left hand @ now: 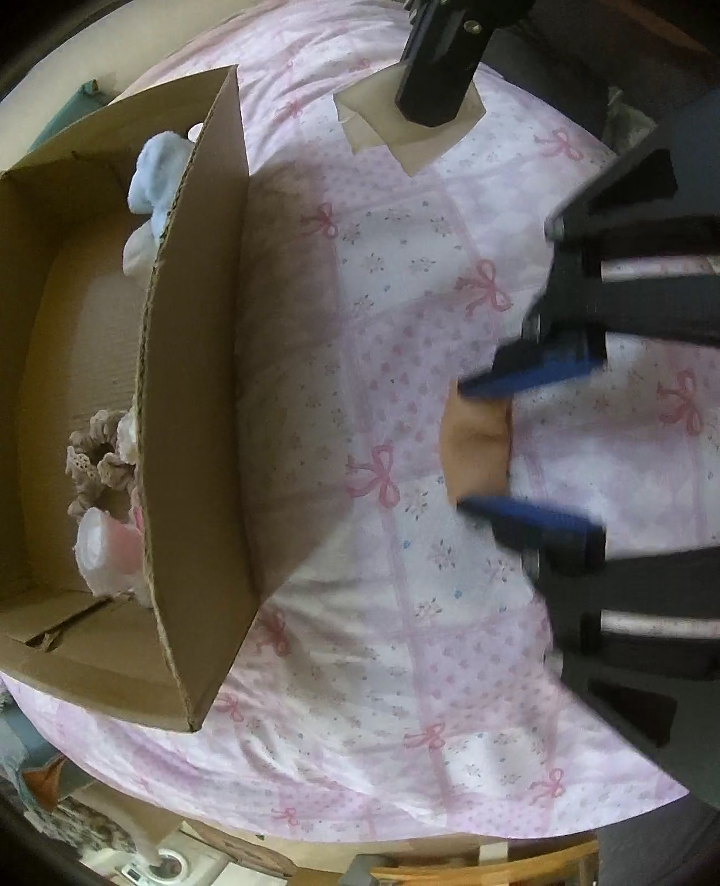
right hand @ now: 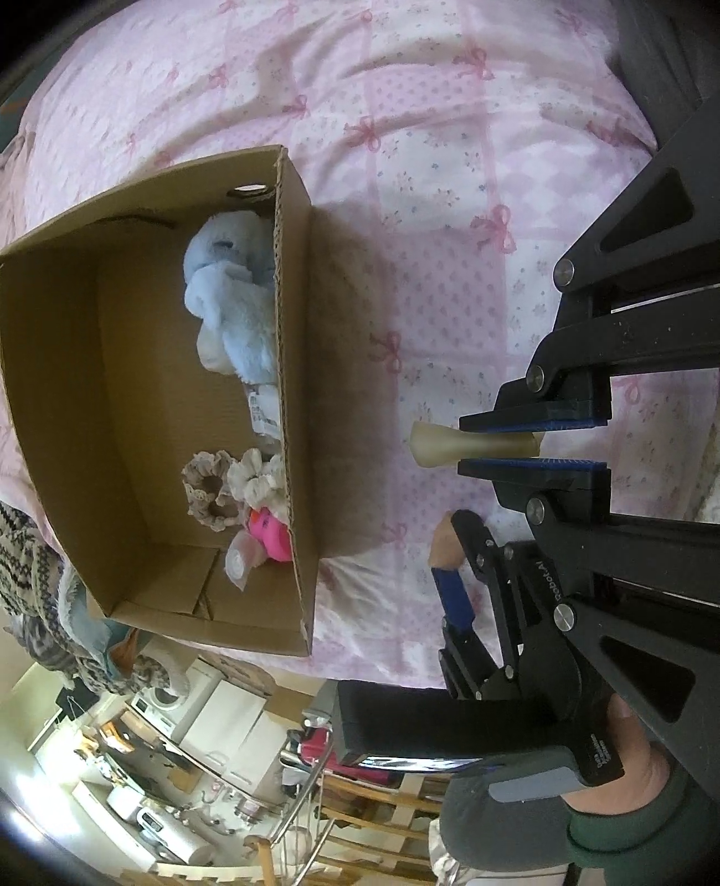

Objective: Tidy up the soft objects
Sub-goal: 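Grasp the tan cylinder with the left tool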

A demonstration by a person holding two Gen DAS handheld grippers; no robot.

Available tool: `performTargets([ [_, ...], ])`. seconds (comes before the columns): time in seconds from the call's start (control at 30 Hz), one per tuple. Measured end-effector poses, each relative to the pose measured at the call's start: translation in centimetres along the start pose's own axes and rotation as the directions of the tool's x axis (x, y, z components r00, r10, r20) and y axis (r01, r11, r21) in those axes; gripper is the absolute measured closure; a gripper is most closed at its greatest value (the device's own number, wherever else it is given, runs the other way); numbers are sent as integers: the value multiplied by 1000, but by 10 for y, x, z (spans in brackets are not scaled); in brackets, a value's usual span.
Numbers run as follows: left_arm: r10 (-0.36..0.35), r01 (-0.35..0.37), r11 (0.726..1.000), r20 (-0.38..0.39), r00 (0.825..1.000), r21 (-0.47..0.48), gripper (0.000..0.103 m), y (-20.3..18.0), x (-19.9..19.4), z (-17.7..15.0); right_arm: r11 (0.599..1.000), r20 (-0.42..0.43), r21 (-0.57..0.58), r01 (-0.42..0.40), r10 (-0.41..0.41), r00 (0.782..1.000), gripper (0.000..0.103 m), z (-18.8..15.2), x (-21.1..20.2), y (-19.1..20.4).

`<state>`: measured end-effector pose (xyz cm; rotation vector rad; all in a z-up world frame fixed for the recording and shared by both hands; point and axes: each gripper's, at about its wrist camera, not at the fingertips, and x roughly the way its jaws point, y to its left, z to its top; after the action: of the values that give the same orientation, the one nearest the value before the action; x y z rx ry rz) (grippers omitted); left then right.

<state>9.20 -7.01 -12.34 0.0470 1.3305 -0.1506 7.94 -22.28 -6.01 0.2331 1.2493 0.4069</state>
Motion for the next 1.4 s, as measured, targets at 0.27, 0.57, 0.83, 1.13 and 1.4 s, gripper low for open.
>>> performTargets([
  [0.27, 4, -4, 1000, 19, 1000, 1, 99, 3, -5, 3, 1000, -7, -5, 7, -7, 1000, 94, 0, 2, 1],
  [0.57, 22, -21, 999, 45, 999, -27, 99, 19, -19, -1, 1000, -5, -10, 13, -14, 1000, 94, 0, 3, 2],
  [0.83, 37, -34, 998, 73, 997, -45, 99, 28, -36, -5, 1000, -3, -17, 23, -23, 1000, 94, 0, 3, 2],
  [1.13, 48, -24, 996, 301, 952, -85, 99, 40, -129, 7, 998, 152, -31, -51, 56, 987, 94, 9, -42, 11],
  [1.4, 41, 15, 992, 438, 898, -124, 99, 51, -181, 42, 989, 361, -66, -133, 149, 921, 94, 40, -111, 22],
])
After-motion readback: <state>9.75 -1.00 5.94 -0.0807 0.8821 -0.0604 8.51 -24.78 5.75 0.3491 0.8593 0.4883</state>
